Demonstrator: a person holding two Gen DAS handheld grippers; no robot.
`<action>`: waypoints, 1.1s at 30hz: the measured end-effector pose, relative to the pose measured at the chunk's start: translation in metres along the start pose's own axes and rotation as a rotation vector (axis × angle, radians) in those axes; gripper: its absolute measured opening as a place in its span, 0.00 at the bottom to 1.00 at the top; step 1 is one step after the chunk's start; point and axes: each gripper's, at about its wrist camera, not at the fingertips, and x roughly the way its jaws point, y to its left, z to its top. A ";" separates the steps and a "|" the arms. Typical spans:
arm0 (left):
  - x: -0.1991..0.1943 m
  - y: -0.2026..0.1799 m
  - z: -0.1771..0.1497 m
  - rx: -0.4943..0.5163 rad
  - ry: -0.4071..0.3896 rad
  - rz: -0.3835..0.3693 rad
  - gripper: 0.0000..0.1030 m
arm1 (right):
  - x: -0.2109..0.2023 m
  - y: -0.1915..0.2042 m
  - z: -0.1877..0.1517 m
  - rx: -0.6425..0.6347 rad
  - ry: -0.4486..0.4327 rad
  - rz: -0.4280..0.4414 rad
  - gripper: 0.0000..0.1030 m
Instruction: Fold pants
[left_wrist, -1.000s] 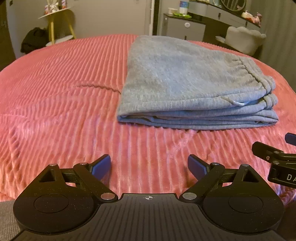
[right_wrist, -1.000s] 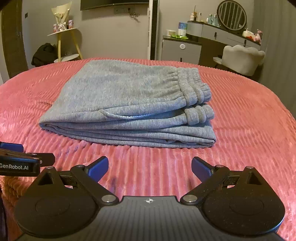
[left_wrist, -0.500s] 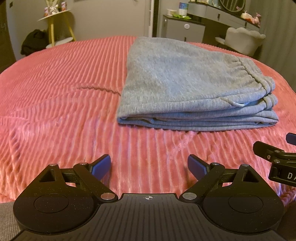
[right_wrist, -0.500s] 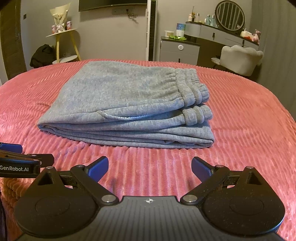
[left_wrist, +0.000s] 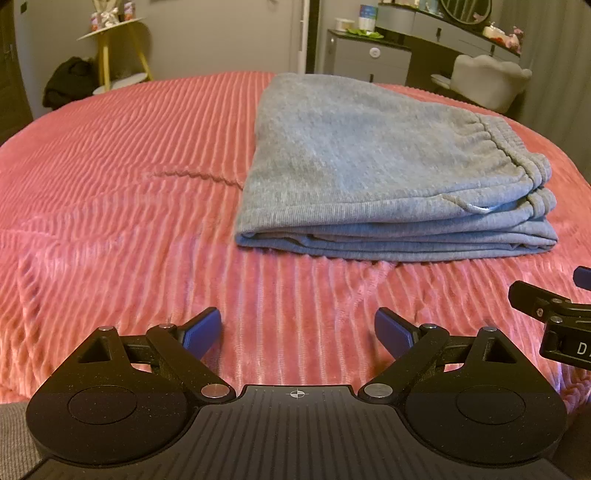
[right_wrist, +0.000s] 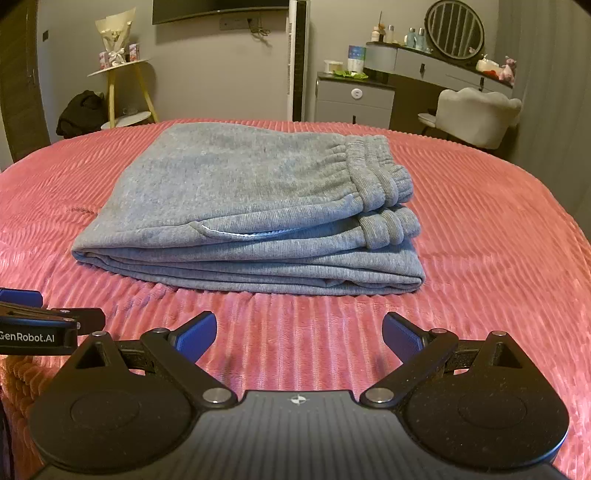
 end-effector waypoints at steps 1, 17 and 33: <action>0.000 0.000 0.000 -0.001 0.000 -0.001 0.91 | 0.000 0.000 0.000 0.000 0.000 0.000 0.94; -0.001 -0.002 0.000 0.009 -0.007 -0.003 0.92 | -0.001 -0.002 0.000 0.012 -0.003 -0.001 0.94; 0.000 -0.003 0.001 0.025 -0.014 -0.002 0.92 | -0.001 -0.002 0.001 0.014 -0.004 0.000 0.94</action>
